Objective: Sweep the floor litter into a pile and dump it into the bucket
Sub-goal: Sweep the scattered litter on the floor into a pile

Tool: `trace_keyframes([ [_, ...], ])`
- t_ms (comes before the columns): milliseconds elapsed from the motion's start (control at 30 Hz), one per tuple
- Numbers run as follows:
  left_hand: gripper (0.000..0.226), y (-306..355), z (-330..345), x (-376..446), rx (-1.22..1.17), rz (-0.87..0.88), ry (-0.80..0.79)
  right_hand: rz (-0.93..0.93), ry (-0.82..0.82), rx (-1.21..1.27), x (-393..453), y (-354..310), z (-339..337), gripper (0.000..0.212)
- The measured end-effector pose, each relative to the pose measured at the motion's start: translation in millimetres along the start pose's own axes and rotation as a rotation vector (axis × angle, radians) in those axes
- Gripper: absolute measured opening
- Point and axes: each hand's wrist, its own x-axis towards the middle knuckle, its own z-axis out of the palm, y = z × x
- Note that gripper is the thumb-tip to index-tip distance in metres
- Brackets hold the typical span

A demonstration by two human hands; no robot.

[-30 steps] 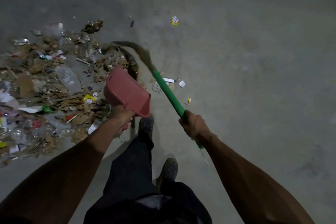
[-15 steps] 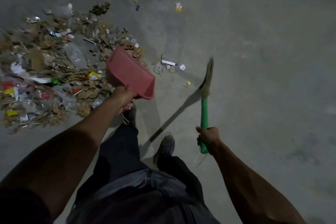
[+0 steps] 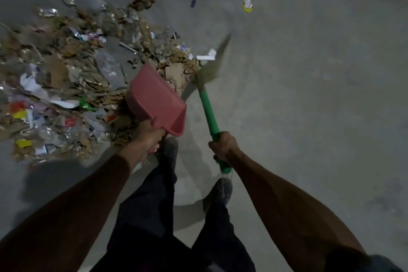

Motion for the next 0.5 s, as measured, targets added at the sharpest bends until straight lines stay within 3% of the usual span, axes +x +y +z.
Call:
trace_keyframes([
  [133,0.005,3,-29,20,-0.012,-0.032,0.014,-0.169,-0.044,-0.19,9,-65,8,0.022],
  [233,0.009,5,-40,24,-0.04,-0.045,0.0,-0.272,-0.035,-0.279,1,-79,6,0.02],
  [367,0.012,12,-43,22,-0.058,-0.032,-0.022,-0.326,0.036,-0.259,-27,-47,-2,0.016],
  [500,0.008,18,-37,16,-0.088,-0.02,-0.047,-0.239,0.139,-0.112,-56,8,-11,0.019],
])
